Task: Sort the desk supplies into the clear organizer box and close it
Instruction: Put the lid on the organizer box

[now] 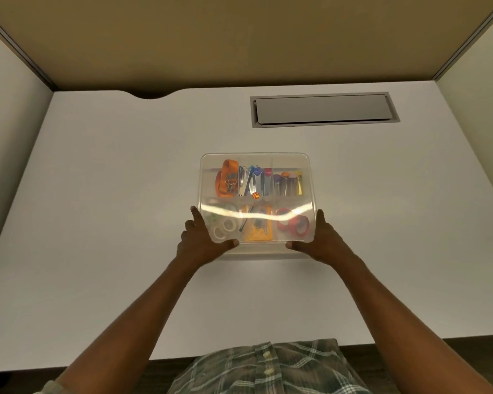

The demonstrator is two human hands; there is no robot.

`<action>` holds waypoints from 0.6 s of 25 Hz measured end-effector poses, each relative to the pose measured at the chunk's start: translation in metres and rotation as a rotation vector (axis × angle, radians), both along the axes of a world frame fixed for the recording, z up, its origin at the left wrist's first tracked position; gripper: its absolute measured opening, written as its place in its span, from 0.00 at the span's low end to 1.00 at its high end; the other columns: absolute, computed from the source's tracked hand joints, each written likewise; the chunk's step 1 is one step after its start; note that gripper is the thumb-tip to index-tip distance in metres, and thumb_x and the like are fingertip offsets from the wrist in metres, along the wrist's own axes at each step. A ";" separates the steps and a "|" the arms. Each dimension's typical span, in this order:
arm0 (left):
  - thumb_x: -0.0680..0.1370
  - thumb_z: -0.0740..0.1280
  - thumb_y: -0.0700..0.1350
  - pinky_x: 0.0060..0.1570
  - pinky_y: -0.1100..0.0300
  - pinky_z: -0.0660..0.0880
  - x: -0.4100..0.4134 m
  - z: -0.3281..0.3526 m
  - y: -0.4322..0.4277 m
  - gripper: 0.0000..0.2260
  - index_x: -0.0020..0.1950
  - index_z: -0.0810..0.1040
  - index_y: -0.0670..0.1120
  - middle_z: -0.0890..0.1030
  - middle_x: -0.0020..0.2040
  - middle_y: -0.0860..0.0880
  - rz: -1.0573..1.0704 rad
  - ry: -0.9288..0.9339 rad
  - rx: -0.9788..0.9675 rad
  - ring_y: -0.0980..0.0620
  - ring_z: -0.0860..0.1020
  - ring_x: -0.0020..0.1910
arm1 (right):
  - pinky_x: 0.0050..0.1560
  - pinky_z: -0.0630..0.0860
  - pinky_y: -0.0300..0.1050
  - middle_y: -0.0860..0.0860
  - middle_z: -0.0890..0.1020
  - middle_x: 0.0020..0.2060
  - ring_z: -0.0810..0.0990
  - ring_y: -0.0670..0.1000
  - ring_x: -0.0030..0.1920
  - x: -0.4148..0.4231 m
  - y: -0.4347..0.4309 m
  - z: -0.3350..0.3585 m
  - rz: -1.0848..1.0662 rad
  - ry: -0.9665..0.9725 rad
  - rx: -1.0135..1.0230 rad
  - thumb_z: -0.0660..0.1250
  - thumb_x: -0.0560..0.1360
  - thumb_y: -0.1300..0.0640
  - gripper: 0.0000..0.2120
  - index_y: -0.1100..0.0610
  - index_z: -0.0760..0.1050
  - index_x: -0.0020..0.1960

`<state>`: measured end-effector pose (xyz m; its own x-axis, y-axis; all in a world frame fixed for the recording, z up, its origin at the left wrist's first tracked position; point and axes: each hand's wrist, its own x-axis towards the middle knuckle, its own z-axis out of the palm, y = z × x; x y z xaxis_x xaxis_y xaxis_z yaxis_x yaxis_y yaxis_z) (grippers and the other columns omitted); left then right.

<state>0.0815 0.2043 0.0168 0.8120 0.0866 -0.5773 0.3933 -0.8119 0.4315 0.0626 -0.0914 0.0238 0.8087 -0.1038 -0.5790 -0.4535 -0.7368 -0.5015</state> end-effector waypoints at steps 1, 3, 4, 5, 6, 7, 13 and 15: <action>0.60 0.75 0.70 0.67 0.39 0.68 -0.003 -0.003 -0.005 0.66 0.78 0.32 0.46 0.57 0.77 0.38 -0.020 -0.007 0.030 0.35 0.64 0.73 | 0.69 0.71 0.61 0.59 0.67 0.75 0.68 0.63 0.73 -0.001 0.005 -0.004 0.005 0.014 -0.012 0.79 0.65 0.39 0.64 0.57 0.37 0.80; 0.58 0.73 0.73 0.65 0.39 0.69 -0.006 -0.008 -0.009 0.69 0.77 0.29 0.47 0.56 0.77 0.39 -0.031 -0.027 0.085 0.35 0.65 0.72 | 0.69 0.71 0.62 0.60 0.65 0.77 0.68 0.63 0.73 0.000 0.008 -0.011 0.008 0.041 -0.047 0.78 0.65 0.37 0.68 0.55 0.28 0.78; 0.57 0.72 0.75 0.64 0.39 0.69 -0.006 -0.010 -0.009 0.69 0.77 0.28 0.47 0.57 0.77 0.39 -0.030 -0.031 0.101 0.35 0.66 0.71 | 0.69 0.71 0.63 0.60 0.66 0.76 0.70 0.63 0.73 0.000 0.007 -0.013 0.021 0.058 -0.070 0.77 0.65 0.36 0.68 0.54 0.26 0.78; 0.56 0.72 0.76 0.63 0.39 0.69 -0.007 -0.012 -0.008 0.69 0.76 0.28 0.48 0.58 0.76 0.38 -0.029 -0.029 0.108 0.35 0.67 0.71 | 0.68 0.72 0.63 0.60 0.67 0.75 0.71 0.64 0.72 0.000 0.007 -0.014 0.038 0.075 -0.093 0.76 0.65 0.35 0.68 0.54 0.24 0.77; 0.56 0.71 0.76 0.63 0.39 0.70 -0.006 -0.012 -0.008 0.69 0.76 0.28 0.48 0.59 0.76 0.38 -0.028 -0.021 0.112 0.35 0.67 0.70 | 0.67 0.72 0.63 0.60 0.67 0.75 0.71 0.64 0.71 0.001 0.006 -0.015 0.055 0.093 -0.119 0.75 0.66 0.34 0.68 0.54 0.24 0.77; 0.56 0.71 0.76 0.63 0.39 0.69 -0.005 -0.013 -0.008 0.70 0.76 0.28 0.48 0.59 0.76 0.38 -0.030 -0.010 0.115 0.34 0.67 0.70 | 0.67 0.72 0.63 0.61 0.67 0.75 0.72 0.64 0.71 0.003 0.006 -0.015 0.071 0.114 -0.145 0.74 0.66 0.33 0.68 0.54 0.23 0.76; 0.56 0.70 0.77 0.70 0.39 0.62 0.015 -0.006 -0.009 0.69 0.78 0.33 0.42 0.46 0.80 0.39 -0.074 -0.001 0.148 0.35 0.58 0.76 | 0.73 0.67 0.61 0.60 0.55 0.80 0.62 0.64 0.77 0.028 0.008 -0.008 0.034 0.174 -0.147 0.73 0.65 0.29 0.68 0.59 0.29 0.78; 0.61 0.68 0.76 0.72 0.40 0.60 0.034 -0.004 -0.010 0.65 0.79 0.36 0.41 0.43 0.81 0.41 -0.079 -0.120 0.093 0.37 0.53 0.78 | 0.73 0.65 0.63 0.58 0.48 0.81 0.58 0.65 0.78 0.045 0.010 -0.004 0.024 0.049 -0.161 0.70 0.67 0.29 0.64 0.58 0.34 0.80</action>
<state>0.1157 0.1939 0.0126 0.8808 0.0681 -0.4686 0.2766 -0.8771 0.3926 0.1079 -0.0819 0.0195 0.7832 -0.1793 -0.5953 -0.4560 -0.8165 -0.3540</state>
